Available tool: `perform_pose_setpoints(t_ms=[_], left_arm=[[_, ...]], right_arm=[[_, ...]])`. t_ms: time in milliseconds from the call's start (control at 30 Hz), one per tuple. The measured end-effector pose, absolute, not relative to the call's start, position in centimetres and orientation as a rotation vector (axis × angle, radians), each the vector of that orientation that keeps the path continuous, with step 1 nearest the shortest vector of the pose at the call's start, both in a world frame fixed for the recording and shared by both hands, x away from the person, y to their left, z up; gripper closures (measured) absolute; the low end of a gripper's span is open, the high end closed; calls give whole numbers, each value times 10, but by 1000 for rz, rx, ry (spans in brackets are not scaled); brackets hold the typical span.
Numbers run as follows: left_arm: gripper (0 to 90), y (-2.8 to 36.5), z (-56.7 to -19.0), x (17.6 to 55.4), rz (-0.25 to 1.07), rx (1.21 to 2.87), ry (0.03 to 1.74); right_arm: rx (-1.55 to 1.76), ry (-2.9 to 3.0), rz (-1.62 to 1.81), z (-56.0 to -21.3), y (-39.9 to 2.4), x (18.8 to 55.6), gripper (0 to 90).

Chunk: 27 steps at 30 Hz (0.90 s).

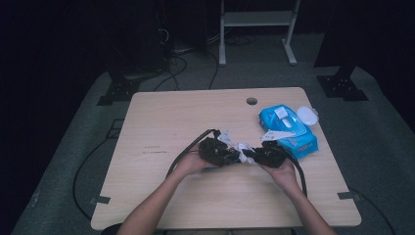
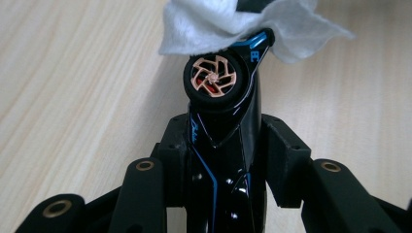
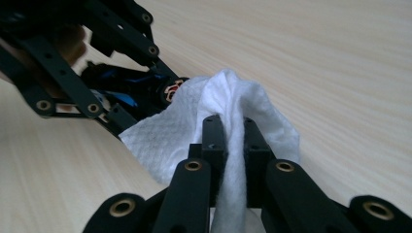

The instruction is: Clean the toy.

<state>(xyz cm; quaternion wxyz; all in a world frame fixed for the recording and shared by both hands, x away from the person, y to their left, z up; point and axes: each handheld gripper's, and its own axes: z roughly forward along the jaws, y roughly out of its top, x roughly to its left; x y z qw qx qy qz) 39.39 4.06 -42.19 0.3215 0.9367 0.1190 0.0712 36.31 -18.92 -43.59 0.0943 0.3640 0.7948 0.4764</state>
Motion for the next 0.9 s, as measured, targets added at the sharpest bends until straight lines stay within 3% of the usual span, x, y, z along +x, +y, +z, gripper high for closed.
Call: perform_pose_setpoints(t_ms=[300,533,900], left_arm=[[581,68,-409,373,244,2320,282],[581,74,-408,367,243,2306,253],[582,65,-403,359,273,2298,208]], right_arm=[[842,2307,1496,-395,-164,339,835],[892,2316,1463,-404,-168,345,835],[767,2329,1522,-386,-154,336,835]])
